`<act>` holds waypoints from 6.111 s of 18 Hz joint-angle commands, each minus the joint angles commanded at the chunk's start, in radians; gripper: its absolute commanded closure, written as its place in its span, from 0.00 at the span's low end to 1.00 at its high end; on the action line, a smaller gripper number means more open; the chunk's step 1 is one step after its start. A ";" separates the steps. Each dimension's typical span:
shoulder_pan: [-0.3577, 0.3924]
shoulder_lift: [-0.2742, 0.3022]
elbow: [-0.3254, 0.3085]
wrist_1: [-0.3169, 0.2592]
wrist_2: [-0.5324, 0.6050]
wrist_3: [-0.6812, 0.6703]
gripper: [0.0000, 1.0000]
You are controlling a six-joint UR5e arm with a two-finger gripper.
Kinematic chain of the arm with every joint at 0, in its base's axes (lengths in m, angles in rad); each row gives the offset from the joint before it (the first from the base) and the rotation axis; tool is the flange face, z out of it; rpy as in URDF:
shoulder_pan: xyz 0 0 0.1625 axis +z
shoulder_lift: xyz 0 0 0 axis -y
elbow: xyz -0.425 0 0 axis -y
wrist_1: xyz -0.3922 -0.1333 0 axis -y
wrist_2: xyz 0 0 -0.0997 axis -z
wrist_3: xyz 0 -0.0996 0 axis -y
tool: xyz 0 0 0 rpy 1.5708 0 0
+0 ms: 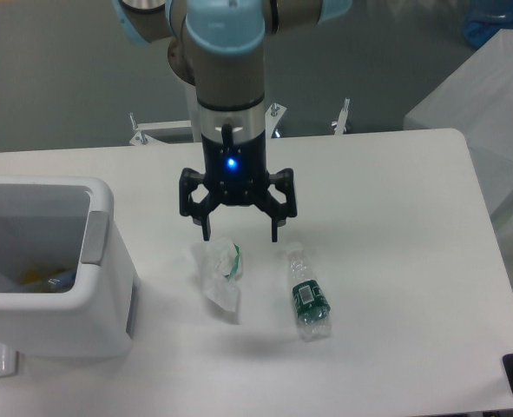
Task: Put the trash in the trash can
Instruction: 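Lower the open gripper over the crumpled clear plastic bag, then close the gripper on the plastic bag, then lift the bag and carry it over the white trash bin, then lower the bag into the bin and open the gripper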
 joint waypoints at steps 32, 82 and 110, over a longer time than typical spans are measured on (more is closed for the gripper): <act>-0.152 -0.150 -0.191 0.083 0.098 0.288 0.00; 0.147 0.077 0.101 0.068 -0.690 0.035 0.96; -0.095 0.060 -0.019 0.068 -0.830 0.107 0.15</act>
